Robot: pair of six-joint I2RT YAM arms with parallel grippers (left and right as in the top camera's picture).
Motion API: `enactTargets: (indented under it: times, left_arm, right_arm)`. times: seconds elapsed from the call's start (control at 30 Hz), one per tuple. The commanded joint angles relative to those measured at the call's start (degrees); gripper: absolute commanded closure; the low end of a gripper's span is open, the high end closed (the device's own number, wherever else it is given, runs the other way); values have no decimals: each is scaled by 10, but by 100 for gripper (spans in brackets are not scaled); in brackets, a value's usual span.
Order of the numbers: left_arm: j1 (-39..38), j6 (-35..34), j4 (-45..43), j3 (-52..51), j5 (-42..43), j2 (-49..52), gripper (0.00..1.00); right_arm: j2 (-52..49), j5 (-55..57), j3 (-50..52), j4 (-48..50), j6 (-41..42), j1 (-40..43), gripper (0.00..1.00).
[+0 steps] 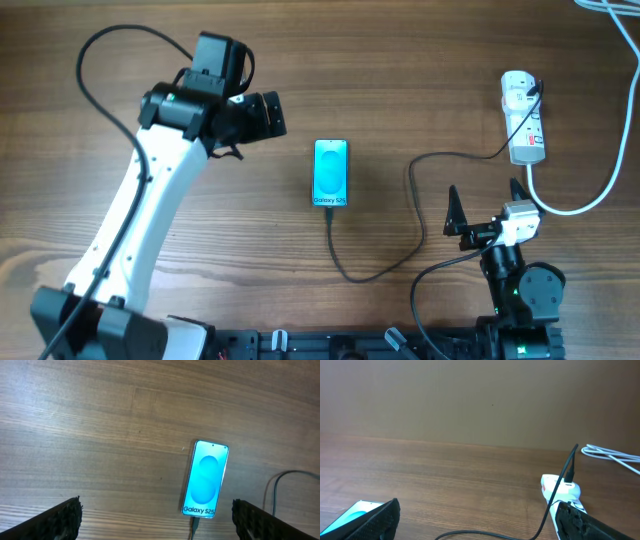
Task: Plug charger to phone and switch on socket
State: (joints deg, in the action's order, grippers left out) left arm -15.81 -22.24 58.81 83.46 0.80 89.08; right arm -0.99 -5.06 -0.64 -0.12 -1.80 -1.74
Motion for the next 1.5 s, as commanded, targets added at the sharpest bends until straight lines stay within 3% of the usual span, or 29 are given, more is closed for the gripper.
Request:
enactTargets:
  times: [0.0, 0.17, 0.43, 0.53, 0.7, 1.0, 1.47]
  left_arm:
    - [2, -5, -38, -76, -8, -34, 0]
    - [2, -5, -23, -154, -3, -71, 0]
    - [14, -5, 3, -169, -15, -123, 0]
    - [24, -2, -42, -220, -13, -156, 0]
    - [45, 131, -182, -331, 103, -224, 0]
    - [78, 130, -233, -410, 103, -339, 0]
    - [83, 130, -409, -617, 122, -567, 0]
  right_arm:
    - [8, 7, 3, 2, 3, -3, 0]
    - [8, 7, 3, 2, 3, -3, 0]
    - [8, 7, 3, 2, 3, -3, 0]
    - [8, 7, 3, 2, 3, -3, 0]
    - [8, 7, 3, 2, 3, -3, 0]
    - [8, 7, 3, 2, 3, -3, 0]
    - [8, 7, 3, 2, 3, -3, 0]
